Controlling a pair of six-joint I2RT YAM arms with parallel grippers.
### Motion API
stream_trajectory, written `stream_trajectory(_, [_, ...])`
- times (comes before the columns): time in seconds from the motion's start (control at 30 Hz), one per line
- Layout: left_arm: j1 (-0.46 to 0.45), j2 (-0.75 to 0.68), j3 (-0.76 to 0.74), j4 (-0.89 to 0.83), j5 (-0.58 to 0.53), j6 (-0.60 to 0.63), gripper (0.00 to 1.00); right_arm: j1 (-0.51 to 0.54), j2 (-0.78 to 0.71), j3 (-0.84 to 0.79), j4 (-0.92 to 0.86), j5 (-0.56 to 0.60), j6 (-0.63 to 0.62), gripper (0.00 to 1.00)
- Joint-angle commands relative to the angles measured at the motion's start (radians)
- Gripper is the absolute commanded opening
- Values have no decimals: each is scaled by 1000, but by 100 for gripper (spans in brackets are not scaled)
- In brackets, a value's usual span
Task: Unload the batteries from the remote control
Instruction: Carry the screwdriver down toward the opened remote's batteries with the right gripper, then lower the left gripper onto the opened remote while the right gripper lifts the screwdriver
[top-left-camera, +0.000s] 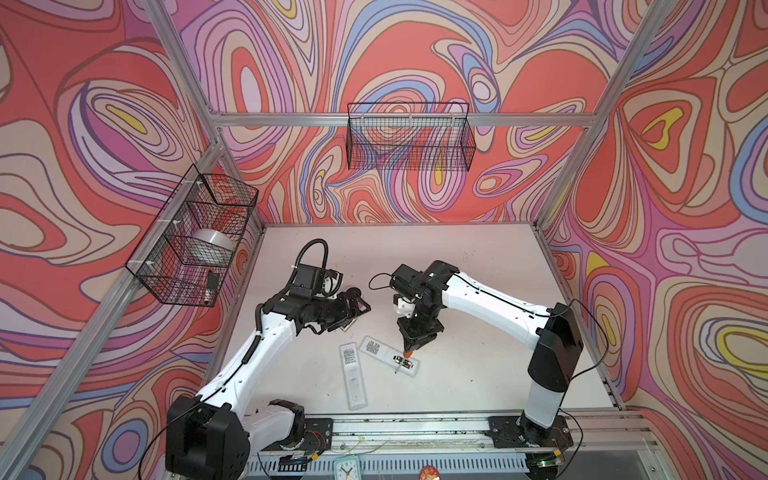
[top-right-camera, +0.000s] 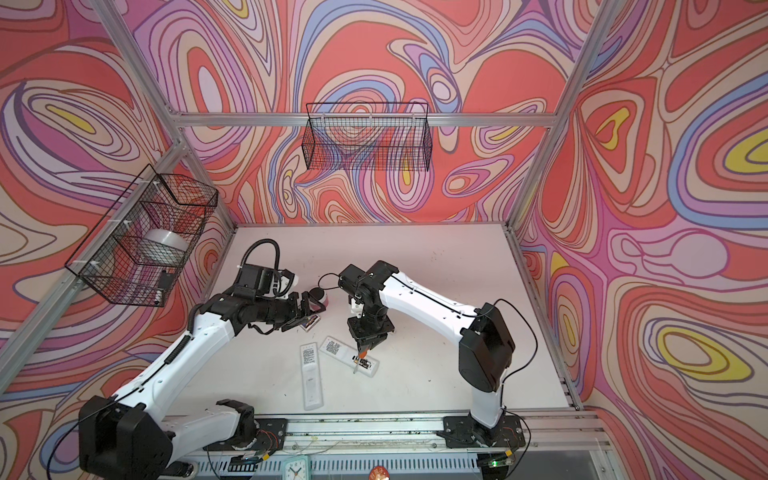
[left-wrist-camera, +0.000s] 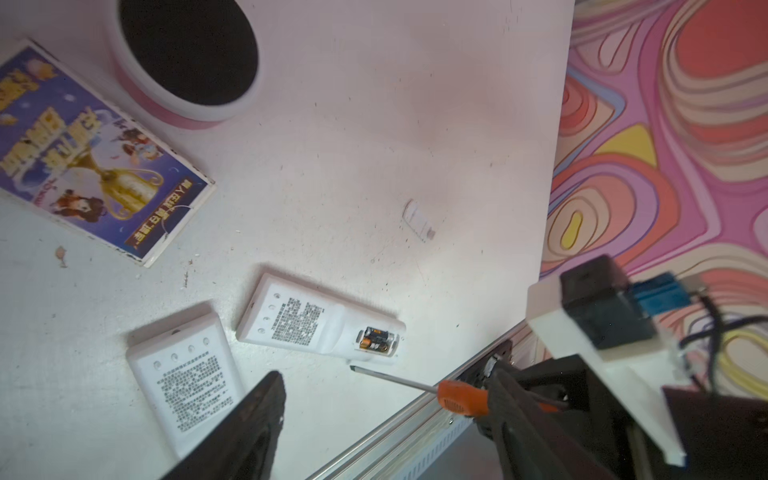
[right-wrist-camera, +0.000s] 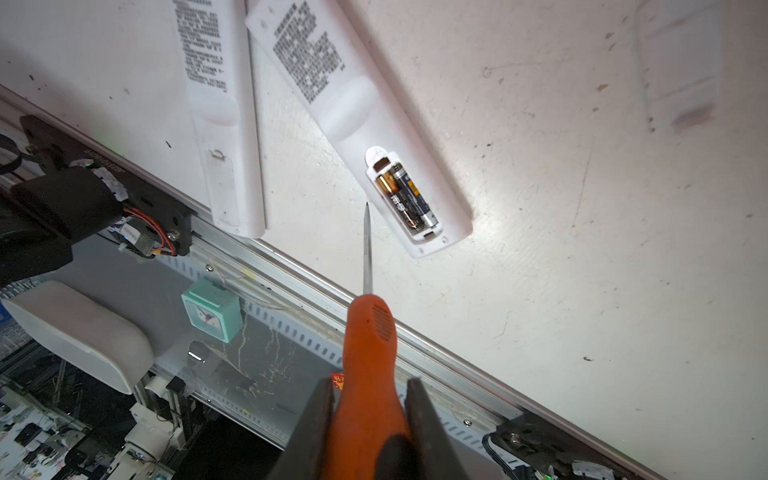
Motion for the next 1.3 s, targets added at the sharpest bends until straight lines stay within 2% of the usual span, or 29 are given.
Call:
stream_trajectory(0.0, [-51, 9, 82, -194, -11, 286, 80, -42, -58, -14, 52, -96, 1, 1])
stream_trajectory(0.07, [-65, -1, 114, -249, -51, 405, 80, -92, -136, -40, 46, -100, 6, 1])
stream_trajectory(0.13, [-75, -12, 140, -293, -1, 557, 79, -186, -214, -77, 14, -78, 0, 2])
stream_trajectory(0.27, [-172, 12, 158, -342, -2, 766, 81, -383, -315, -93, -72, 27, -40, 2])
stream_trajectory(0.3, [-210, 20, 161, -358, -4, 840, 81, -420, -323, -81, -81, 59, -43, 2])
stream_trajectory(0.4, [-316, 35, 148, -413, -81, 1175, 84, -493, -329, -58, -32, 115, -36, 3])
stream_trajectory(0.47, [-340, 24, 92, -372, -125, 1353, 86, -540, -329, -64, 29, 104, -13, 3])
stream_trajectory(0.57, [-343, 19, 44, -302, -130, 1510, 91, -587, -323, -83, 121, 38, 25, 3])
stream_trajectory(0.67, [-362, 77, 60, -268, -161, 1574, 93, -592, -297, -62, 144, -10, 29, 3])
stream_trajectory(0.87, [-391, 246, 89, -207, -182, 1632, 95, -604, -261, -11, 115, -14, -4, 3])
stream_trajectory(1.03, [-428, 378, 141, -149, -247, 1610, 94, -612, -249, 12, 106, -58, -37, 3])
stream_trajectory(1.27, [-495, 493, 182, -71, -323, 1569, 92, -616, -237, 39, 68, -75, -88, 3])
